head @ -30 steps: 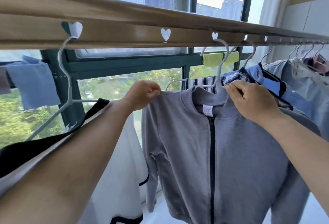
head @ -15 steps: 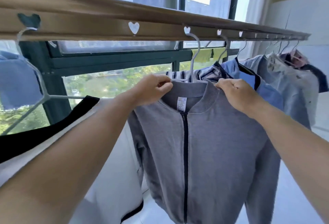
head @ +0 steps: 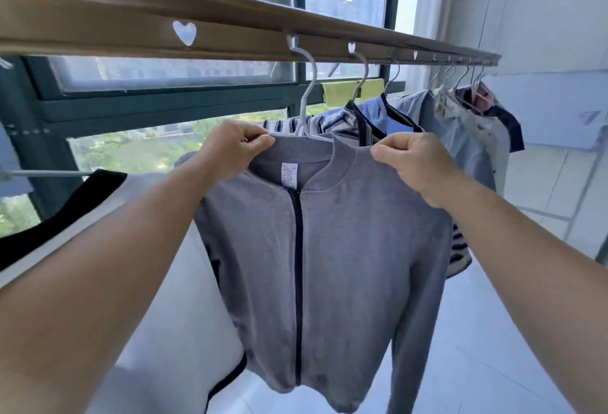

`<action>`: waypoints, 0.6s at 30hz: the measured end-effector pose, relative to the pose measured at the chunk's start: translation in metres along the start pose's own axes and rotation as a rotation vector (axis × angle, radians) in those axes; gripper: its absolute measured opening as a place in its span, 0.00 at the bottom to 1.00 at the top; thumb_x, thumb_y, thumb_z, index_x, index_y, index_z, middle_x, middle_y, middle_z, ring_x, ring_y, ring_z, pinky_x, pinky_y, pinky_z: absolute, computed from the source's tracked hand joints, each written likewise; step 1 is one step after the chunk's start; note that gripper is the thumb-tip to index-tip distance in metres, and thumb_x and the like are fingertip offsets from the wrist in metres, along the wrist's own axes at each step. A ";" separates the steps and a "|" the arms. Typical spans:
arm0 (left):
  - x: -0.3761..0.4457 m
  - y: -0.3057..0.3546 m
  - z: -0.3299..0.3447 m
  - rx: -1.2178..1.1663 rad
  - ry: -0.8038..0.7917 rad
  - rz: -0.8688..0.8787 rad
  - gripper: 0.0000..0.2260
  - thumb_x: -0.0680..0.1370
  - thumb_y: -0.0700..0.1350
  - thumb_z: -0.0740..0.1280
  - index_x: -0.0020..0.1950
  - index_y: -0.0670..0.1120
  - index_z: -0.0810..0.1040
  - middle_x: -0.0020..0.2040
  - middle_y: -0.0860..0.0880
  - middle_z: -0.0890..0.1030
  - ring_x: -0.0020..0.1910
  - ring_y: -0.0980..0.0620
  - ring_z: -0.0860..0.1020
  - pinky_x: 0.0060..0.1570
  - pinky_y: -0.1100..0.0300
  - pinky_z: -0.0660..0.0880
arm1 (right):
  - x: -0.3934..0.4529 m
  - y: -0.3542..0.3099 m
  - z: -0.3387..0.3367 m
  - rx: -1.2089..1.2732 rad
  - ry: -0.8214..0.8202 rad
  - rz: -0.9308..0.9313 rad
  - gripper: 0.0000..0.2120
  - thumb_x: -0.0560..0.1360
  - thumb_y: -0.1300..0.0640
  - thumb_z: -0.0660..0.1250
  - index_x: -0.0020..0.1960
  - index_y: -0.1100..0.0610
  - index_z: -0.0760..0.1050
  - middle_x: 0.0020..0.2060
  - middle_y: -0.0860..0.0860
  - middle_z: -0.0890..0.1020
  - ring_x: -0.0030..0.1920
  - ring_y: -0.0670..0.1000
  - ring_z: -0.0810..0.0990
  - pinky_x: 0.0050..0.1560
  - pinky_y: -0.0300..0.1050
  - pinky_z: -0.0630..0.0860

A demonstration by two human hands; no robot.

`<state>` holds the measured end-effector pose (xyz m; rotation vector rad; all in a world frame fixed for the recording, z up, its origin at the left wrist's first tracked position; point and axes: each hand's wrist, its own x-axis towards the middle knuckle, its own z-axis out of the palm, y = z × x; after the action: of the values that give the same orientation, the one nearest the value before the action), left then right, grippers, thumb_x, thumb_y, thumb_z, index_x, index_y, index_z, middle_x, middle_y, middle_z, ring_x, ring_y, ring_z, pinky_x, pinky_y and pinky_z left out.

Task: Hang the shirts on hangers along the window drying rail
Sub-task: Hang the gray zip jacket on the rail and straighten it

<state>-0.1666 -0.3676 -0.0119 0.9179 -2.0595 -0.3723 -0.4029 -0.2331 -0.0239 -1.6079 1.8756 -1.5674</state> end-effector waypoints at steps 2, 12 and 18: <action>-0.002 0.001 -0.002 0.011 0.007 -0.012 0.08 0.77 0.45 0.66 0.47 0.43 0.83 0.38 0.45 0.79 0.36 0.52 0.71 0.36 0.60 0.66 | -0.001 0.002 0.002 -0.042 0.000 0.007 0.08 0.74 0.58 0.67 0.39 0.62 0.78 0.19 0.43 0.69 0.19 0.41 0.65 0.20 0.28 0.60; -0.007 0.005 0.001 -0.002 0.093 -0.092 0.13 0.79 0.37 0.58 0.57 0.45 0.80 0.34 0.51 0.77 0.23 0.58 0.67 0.22 0.70 0.64 | -0.007 -0.001 0.033 -0.142 -0.278 -0.013 0.15 0.73 0.49 0.62 0.46 0.61 0.78 0.35 0.52 0.71 0.36 0.51 0.67 0.39 0.47 0.64; -0.011 0.030 0.001 -0.227 0.161 -0.180 0.17 0.75 0.46 0.59 0.63 0.48 0.75 0.38 0.48 0.79 0.30 0.52 0.76 0.30 0.63 0.73 | -0.013 -0.012 0.060 -0.053 -0.433 0.009 0.16 0.76 0.55 0.60 0.49 0.70 0.71 0.36 0.52 0.68 0.36 0.52 0.63 0.36 0.45 0.59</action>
<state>-0.1776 -0.3393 -0.0029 0.9625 -1.7527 -0.5956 -0.3478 -0.2541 -0.0443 -1.7820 1.6941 -1.0600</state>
